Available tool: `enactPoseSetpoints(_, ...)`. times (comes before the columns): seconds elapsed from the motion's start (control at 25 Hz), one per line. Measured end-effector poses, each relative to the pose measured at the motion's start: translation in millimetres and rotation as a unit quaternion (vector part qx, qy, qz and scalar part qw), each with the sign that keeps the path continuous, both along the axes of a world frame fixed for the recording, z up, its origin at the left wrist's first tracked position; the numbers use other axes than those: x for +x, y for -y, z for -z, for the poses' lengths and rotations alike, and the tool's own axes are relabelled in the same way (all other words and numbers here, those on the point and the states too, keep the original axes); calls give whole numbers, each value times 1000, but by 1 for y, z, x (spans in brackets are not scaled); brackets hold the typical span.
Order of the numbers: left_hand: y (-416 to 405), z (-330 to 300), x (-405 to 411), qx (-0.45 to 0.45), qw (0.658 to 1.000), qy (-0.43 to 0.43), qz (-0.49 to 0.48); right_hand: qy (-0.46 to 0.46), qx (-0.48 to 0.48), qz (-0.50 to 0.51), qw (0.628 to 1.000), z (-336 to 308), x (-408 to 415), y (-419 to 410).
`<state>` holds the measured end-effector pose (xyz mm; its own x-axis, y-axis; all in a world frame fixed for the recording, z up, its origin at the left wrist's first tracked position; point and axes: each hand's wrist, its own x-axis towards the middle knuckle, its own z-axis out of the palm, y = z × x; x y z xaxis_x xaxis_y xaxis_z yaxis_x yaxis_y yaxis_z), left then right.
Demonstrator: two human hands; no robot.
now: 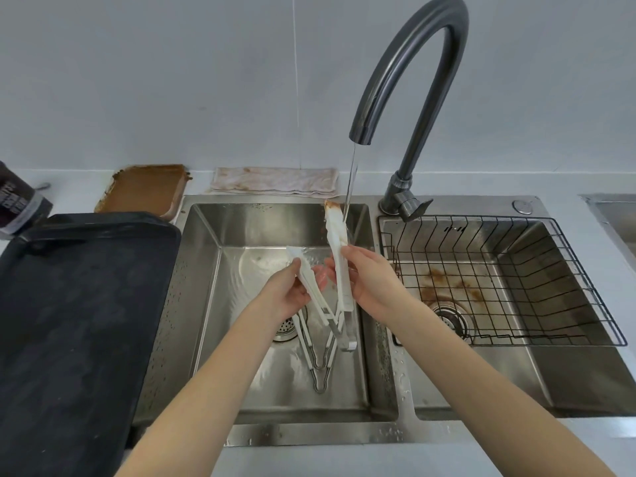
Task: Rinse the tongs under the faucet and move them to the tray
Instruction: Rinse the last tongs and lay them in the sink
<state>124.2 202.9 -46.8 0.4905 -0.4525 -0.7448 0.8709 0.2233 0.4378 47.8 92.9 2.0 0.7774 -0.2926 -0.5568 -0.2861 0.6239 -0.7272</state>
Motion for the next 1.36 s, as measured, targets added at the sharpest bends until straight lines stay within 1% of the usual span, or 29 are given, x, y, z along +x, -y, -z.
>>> enactPoseSetpoints(0.16, -3, 2, -4, 22, 1000, -9, -18, -18, 23, 3, 1000, -1, 8, -1)
enactPoseSetpoints(0.36, -9, 4, -8, 13, 998, -44, -45, -53, 62, 34, 996, 3, 8, -2)
enactPoseSetpoints(0.48, -13, 6, -12, 18, 998, -36, -41, -80, 81, 45, 992, 8, 3, 0)
enactPoseSetpoints(0.64, -21, 10, -24, -2, 998, -32, -51, -96, 111, 40, 988, 15, -8, 1)
enactPoseSetpoints(0.84, -29, 11, -32, 4, 998, -18, -65, -107, 101, 9, 989, 18, -10, -2)
enactPoseSetpoints(1.04, -33, -1, -24, -3, 997, 35, -63, -117, -5, -40, 992, 20, -1, -2)
enactPoseSetpoints(1.24, -32, -12, -11, 7, 993, 118, 1, -107, 6, -47, 993, 26, 7, -5)
enactPoseSetpoints(1.36, -28, -18, -8, 4, 984, 172, 48, -114, 16, -38, 993, 30, 9, -8)
